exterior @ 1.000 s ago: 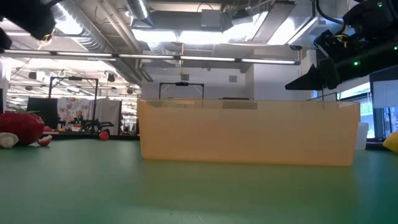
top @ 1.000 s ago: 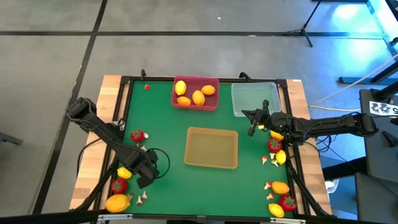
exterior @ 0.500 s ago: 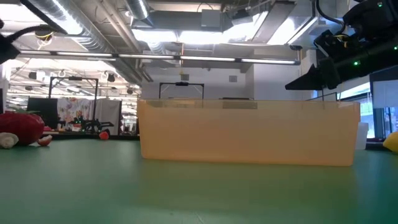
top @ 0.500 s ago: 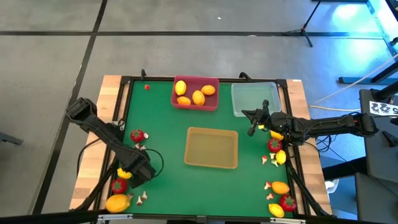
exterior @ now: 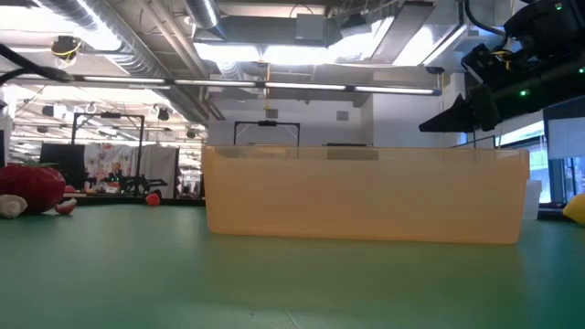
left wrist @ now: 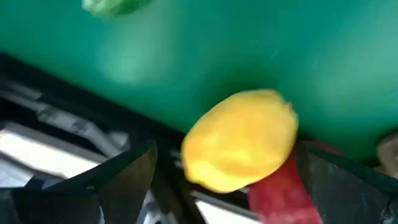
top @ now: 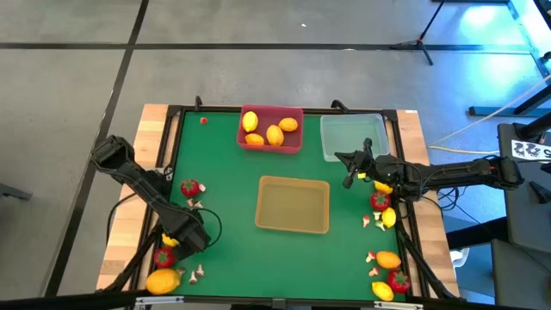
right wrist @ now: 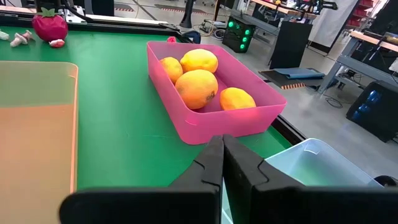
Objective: Sort produce into baskets
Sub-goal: Put the yellow lemon into the red bin
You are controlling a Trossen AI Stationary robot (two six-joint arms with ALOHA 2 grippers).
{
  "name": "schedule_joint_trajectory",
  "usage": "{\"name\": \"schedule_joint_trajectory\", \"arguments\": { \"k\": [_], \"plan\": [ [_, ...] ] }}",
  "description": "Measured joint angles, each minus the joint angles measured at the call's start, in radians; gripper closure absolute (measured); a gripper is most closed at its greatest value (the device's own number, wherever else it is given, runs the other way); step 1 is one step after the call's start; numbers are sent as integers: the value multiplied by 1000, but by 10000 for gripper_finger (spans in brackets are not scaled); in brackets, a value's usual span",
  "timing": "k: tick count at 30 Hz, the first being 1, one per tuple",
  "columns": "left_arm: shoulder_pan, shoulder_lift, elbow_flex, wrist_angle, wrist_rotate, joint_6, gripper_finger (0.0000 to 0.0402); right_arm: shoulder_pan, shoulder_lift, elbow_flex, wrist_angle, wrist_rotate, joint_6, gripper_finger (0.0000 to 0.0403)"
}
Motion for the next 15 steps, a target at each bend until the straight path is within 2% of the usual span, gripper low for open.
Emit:
{"name": "schedule_joint_trajectory", "arguments": {
  "k": [4, 11, 15],
  "plan": [
    [0, 0, -31, 55, 10, 0, 66, 0, 0, 0, 0, 0, 0, 393],
    [0, 0, -44, 57, 28, -1, 150, 0, 0, 0, 0, 0, 0, 393],
    [1, 0, -44, 60, 28, -1, 178, 0, 0, 0, 0, 0, 0, 393]
  ]
}}
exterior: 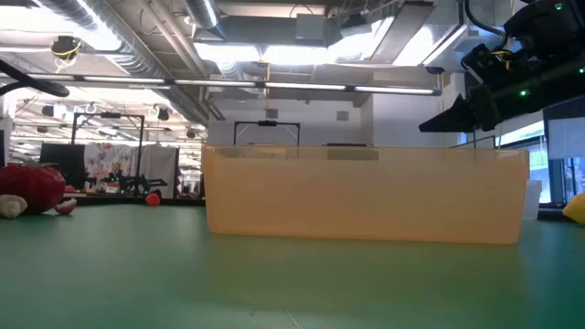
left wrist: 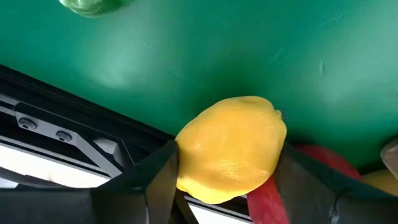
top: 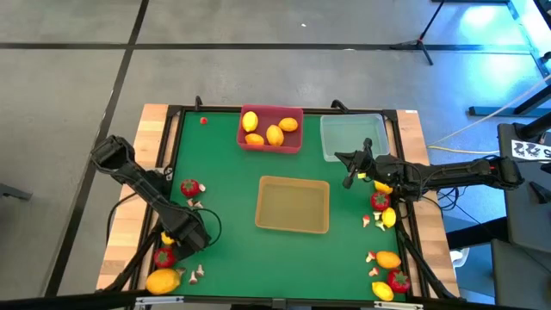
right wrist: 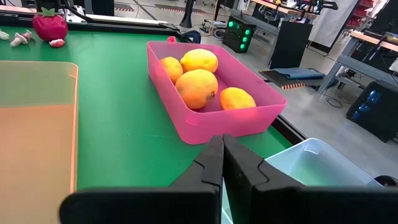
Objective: Sort produce into baskets
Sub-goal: Put the yellow lemon into the red bin
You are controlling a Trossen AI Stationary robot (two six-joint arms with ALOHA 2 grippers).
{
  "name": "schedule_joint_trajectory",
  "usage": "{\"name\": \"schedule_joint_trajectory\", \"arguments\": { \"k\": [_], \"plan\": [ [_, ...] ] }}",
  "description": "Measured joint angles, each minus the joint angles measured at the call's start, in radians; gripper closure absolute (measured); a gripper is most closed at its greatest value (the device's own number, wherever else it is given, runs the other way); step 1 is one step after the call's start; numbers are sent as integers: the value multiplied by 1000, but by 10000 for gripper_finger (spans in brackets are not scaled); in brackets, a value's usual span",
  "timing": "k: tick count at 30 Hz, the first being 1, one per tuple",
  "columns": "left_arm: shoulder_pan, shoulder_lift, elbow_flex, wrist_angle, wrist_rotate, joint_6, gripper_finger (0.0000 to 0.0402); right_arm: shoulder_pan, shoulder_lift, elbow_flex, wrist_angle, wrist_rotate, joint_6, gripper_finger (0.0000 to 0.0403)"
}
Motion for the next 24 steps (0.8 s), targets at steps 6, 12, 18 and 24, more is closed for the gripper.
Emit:
{"name": "schedule_joint_trajectory", "arguments": {
  "k": [6, 12, 18, 24],
  "plan": [
    [4, -1, 0, 13, 0, -40, 187, 0, 0, 0, 1, 0, 0, 393],
    [37, -2, 41, 22, -40, -32, 189, 0, 0, 0, 0, 0, 0, 393],
    [113, -2, 121, 20, -139, 40, 189, 0, 0, 0, 0, 0, 0, 393],
    [212, -2, 199, 17, -226, 158, 190, 0, 0, 0, 0, 0, 0, 393]
  ]
}}
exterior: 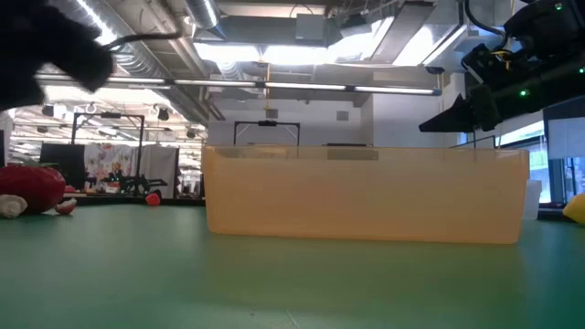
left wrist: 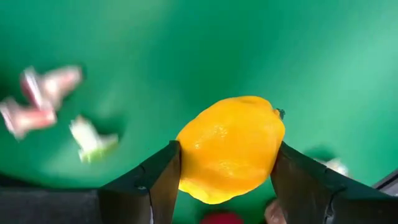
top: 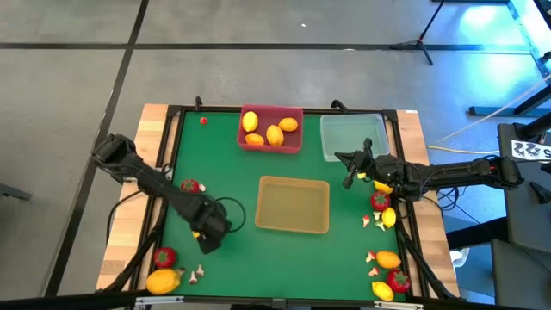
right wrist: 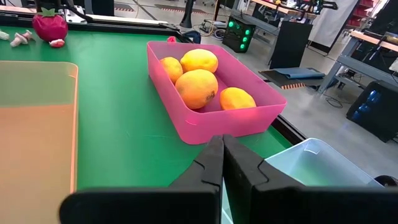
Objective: Sort produce into baskets
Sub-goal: Put the yellow lemon into the red bin
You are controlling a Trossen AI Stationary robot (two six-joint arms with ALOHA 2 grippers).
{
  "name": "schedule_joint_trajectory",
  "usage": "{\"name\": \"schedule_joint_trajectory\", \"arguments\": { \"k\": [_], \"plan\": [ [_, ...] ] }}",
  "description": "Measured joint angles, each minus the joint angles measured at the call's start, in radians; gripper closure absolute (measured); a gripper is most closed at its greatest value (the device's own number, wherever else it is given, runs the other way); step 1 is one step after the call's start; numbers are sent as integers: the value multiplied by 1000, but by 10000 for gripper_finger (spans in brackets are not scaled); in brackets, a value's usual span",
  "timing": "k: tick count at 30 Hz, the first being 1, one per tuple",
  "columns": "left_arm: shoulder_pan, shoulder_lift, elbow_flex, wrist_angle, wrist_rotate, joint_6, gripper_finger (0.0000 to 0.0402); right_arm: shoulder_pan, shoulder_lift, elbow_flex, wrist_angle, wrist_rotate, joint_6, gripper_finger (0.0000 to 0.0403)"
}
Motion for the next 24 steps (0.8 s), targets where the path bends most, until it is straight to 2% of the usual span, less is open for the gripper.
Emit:
{"name": "schedule_joint_trajectory", "arguments": {
  "k": [6, 11, 16, 24],
  "plan": [
    [104, 0, 67, 1, -148, 170, 190, 0, 0, 0, 0, 0, 2, 393],
    [211, 0, 76, 47, -281, 315, 190, 0, 0, 0, -2, 0, 26, 393],
    [331, 0, 76, 145, -340, 467, 190, 0, 0, 0, -2, 0, 29, 393],
    [531, 0, 76, 318, -376, 738, 190, 0, 0, 0, -4, 0, 30, 393]
  ]
}}
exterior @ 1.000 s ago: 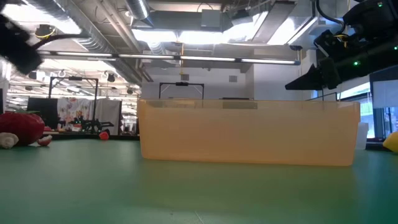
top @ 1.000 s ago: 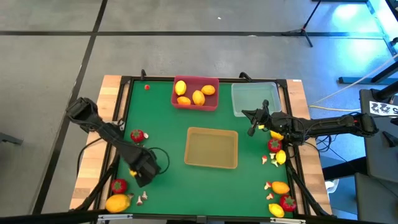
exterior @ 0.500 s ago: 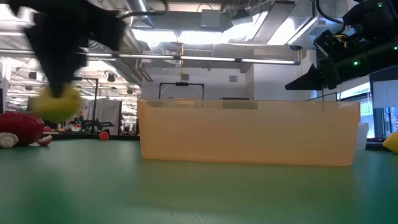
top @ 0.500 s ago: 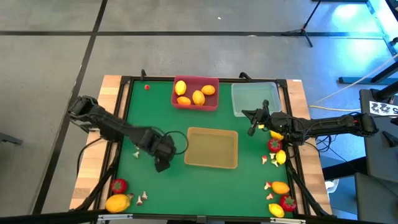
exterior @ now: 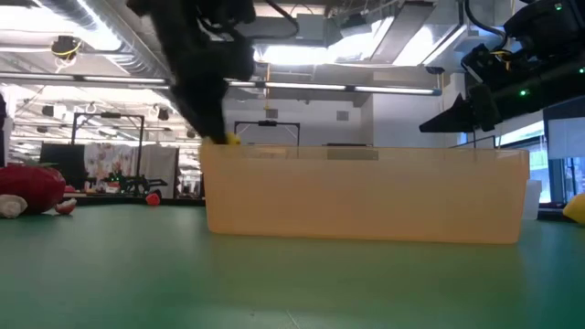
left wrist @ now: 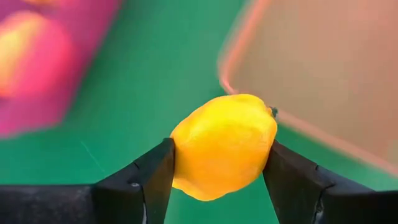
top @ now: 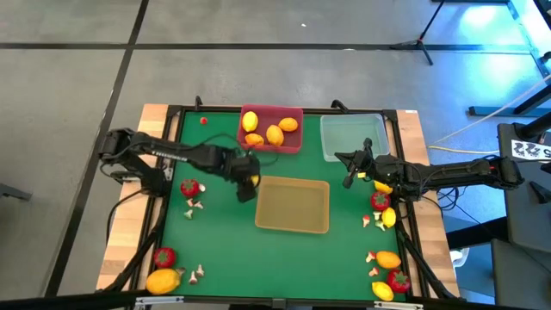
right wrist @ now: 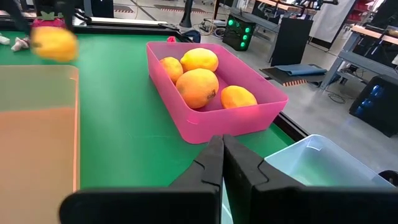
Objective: Sort produce into baskets
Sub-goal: Put the yellow lemon into the red bin
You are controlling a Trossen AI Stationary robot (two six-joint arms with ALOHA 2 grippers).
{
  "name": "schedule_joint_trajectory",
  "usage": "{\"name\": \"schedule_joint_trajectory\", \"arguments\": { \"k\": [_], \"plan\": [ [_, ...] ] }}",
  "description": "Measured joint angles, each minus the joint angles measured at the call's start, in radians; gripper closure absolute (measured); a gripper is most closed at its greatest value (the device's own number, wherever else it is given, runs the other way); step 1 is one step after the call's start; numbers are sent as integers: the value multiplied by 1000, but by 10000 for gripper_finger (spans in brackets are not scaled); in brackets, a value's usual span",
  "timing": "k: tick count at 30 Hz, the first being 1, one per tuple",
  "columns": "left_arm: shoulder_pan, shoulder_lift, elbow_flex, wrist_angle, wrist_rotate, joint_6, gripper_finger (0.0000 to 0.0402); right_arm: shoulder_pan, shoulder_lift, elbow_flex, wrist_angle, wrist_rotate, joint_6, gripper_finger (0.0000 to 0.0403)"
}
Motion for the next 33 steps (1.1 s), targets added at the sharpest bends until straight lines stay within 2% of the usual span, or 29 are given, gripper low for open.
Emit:
{"name": "schedule_joint_trajectory", "arguments": {
  "k": [5, 9, 13, 19, 25, 28, 33],
  "plan": [
    [134, 0, 0, 103, -1, 120, 190, 0, 0, 0, -3, 0, 0, 393],
    [233, 0, 0, 175, -52, 201, 190, 0, 0, 0, -3, 1, 0, 393],
    [323, 0, 0, 279, -60, 290, 190, 0, 0, 0, -3, 2, -1, 393],
    [428, 24, 1, 441, -60, 398, 190, 0, 0, 0, -3, 2, -7, 393],
    [496, 93, 1, 559, -60, 420, 188, 0, 0, 0, 0, 8, -15, 393],
    [511, 126, 1, 582, -59, 416, 167, 0, 0, 0, 7, 18, -35, 393],
    [506, 138, 1, 565, -59, 393, 101, 0, 0, 0, 7, 38, -38, 393]
  ]
}}
